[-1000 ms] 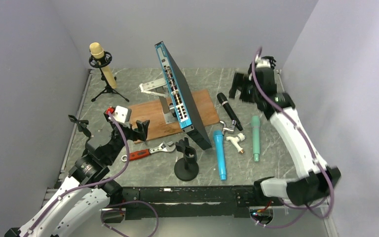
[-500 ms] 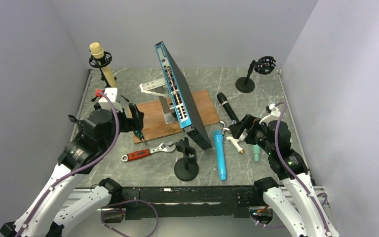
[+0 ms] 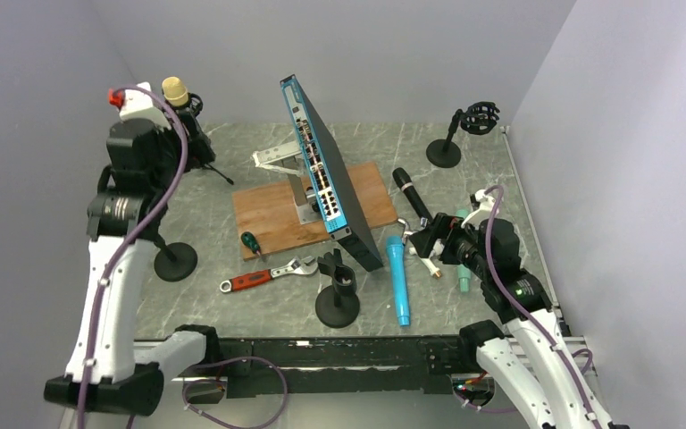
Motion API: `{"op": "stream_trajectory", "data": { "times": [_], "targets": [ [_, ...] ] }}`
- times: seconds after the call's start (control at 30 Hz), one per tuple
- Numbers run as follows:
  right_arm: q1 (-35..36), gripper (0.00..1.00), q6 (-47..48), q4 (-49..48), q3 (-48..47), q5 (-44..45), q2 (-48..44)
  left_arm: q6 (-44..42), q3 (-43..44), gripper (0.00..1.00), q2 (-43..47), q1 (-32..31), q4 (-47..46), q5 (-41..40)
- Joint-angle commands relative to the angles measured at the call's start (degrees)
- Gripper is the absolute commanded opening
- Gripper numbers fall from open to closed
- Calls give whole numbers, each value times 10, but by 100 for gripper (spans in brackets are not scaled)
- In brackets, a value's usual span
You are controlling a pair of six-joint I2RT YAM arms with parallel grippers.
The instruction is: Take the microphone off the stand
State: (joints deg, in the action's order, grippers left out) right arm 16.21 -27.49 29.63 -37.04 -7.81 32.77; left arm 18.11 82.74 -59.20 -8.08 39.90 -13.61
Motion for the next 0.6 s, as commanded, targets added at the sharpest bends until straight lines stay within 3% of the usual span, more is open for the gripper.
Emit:
{"op": "stream_trajectory", "data": {
  "times": [0.0, 0.2, 0.43, 0.57],
  "targets": [
    [-1, 100, 16, -28, -5, 15, 15, -21, 44, 99, -65, 76, -81, 90],
    [-3, 100, 15, -11, -17, 31, 40, 6, 100, 99, -184, 163, -175, 165],
    [-3, 100, 11, -10, -19, 44, 75, -14, 194, 98, -284, 175, -227, 227],
    [-3, 100, 15, 2, -41, 63, 95, -26, 245, 94, -339, 175, -218, 200]
  ]
}}
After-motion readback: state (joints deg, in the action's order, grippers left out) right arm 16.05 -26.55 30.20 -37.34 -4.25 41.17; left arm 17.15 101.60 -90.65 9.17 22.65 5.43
